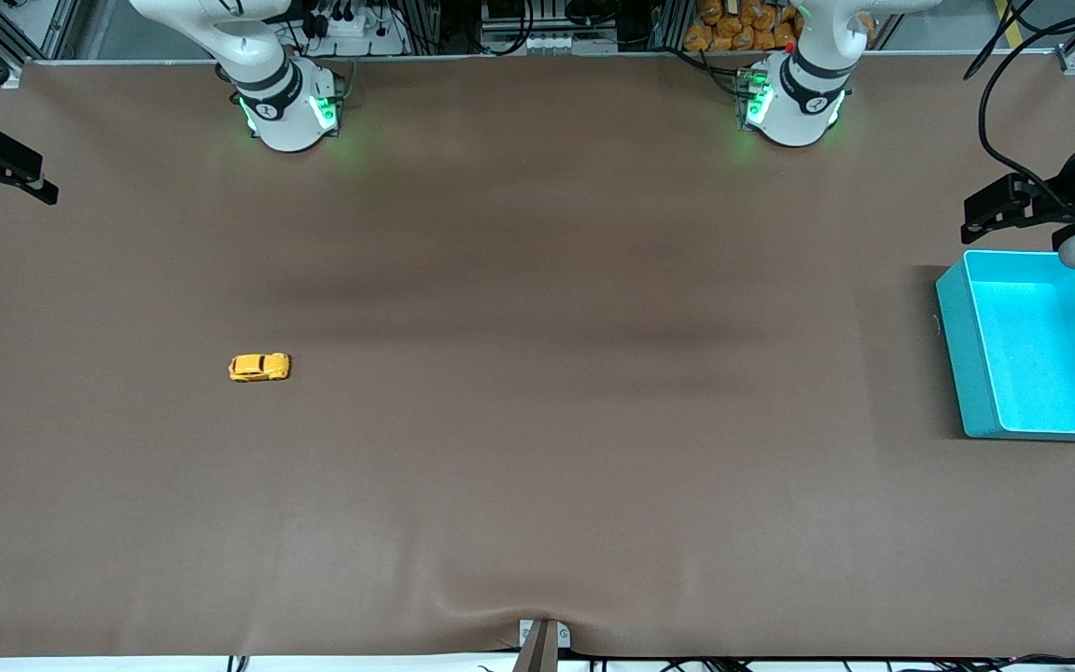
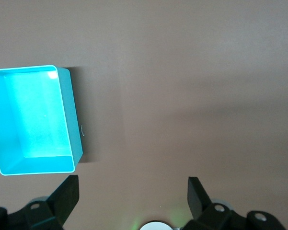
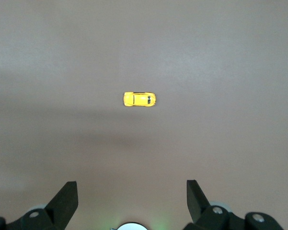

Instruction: Wind and store yellow beetle car

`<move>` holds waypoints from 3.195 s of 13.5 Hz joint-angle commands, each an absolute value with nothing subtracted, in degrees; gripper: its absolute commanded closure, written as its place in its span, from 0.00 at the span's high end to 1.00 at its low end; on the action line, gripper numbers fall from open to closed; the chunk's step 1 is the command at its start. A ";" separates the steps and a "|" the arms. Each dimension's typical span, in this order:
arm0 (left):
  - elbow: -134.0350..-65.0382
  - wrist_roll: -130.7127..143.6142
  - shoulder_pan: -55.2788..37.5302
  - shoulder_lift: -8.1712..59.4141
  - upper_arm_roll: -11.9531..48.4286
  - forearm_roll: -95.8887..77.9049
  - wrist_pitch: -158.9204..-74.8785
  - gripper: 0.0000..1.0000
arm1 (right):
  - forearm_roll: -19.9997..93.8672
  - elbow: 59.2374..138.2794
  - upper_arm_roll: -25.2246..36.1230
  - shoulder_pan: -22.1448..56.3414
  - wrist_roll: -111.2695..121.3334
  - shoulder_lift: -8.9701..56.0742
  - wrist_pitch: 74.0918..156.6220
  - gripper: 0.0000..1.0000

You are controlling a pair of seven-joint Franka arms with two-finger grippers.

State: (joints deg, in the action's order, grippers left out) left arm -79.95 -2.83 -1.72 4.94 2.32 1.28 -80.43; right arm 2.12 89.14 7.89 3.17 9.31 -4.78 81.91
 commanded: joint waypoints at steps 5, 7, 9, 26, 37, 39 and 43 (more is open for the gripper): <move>-79.98 -3.78 -1.85 4.31 2.46 1.23 -79.28 1.00 | -1.85 88.33 5.98 4.04 6.50 -4.75 81.04 1.00; -79.98 -3.78 -1.85 4.31 2.37 1.23 -79.28 1.00 | -1.58 88.42 6.06 3.96 6.50 -4.66 81.38 1.00; -80.07 -3.78 -1.76 4.31 2.37 1.23 -79.19 1.00 | -1.49 88.59 6.24 3.96 6.68 -4.66 81.65 1.00; -79.80 -3.16 -1.32 3.87 2.29 1.14 -79.45 1.00 | 1.23 117.16 6.33 5.62 31.61 -2.03 113.81 1.00; -79.89 -3.34 -1.06 3.69 1.58 1.67 -79.54 1.00 | 2.81 117.42 6.06 9.05 78.91 13.61 123.48 1.00; -79.72 -3.43 -1.14 3.52 0.97 1.58 -79.54 1.00 | 2.81 119.78 6.06 9.75 81.89 14.85 128.63 1.00; -79.72 -2.90 -1.49 3.52 0.97 2.11 -79.54 1.00 | 2.72 122.17 6.06 10.19 89.10 20.46 136.05 1.00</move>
State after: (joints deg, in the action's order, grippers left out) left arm -79.61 -2.83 -1.37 4.51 0.90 1.28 -79.83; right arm 1.82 121.92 5.79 9.87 85.25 17.82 134.89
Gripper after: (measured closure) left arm 0.000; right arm 0.000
